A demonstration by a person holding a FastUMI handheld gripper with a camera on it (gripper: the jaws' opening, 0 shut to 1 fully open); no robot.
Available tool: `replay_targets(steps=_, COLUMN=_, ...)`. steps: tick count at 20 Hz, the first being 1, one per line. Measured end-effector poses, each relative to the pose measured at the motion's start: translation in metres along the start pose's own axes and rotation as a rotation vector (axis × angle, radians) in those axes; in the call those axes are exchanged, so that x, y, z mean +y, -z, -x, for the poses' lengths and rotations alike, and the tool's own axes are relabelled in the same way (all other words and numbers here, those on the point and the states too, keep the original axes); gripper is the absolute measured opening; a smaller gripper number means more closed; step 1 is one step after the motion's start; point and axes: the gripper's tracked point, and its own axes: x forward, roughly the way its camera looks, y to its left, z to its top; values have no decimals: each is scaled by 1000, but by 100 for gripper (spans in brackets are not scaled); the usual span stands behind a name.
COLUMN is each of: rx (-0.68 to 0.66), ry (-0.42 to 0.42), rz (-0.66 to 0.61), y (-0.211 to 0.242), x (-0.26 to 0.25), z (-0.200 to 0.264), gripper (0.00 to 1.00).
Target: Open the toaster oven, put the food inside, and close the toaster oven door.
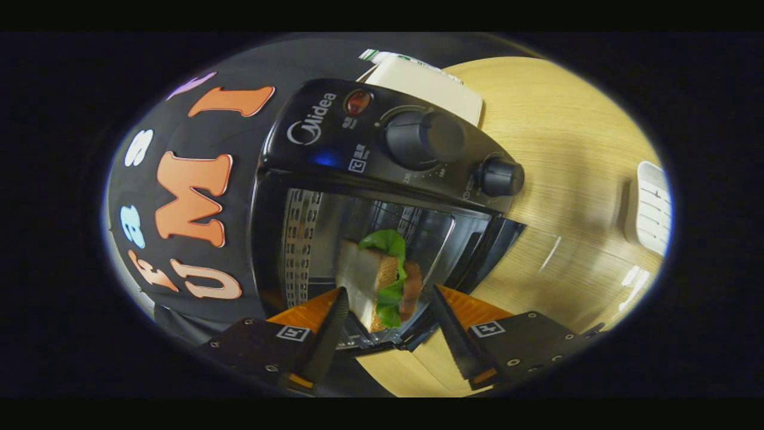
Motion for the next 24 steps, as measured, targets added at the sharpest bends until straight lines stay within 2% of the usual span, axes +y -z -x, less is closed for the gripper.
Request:
replay_targets(steps=1, rx=3, ry=8, rz=11, y=0, x=-2, z=4, gripper=88)
replay_targets(steps=2, rx=5, ry=17, rz=26, y=1, x=-4, z=10, gripper=90)
replay_targets(steps=9, rx=67, ry=2, rz=203, y=29, x=-3, z=72, gripper=93)
replay_targets(steps=12, rx=77, ry=31, rz=392, y=44, x=-9, z=99, gripper=93)
replay_targets(steps=16, rx=79, ry=86, rz=659, y=57, x=-22, z=125, gripper=98)
replay_targets(steps=24, rx=104, ry=219, rz=1061, y=97, x=-78, z=140, gripper=98)
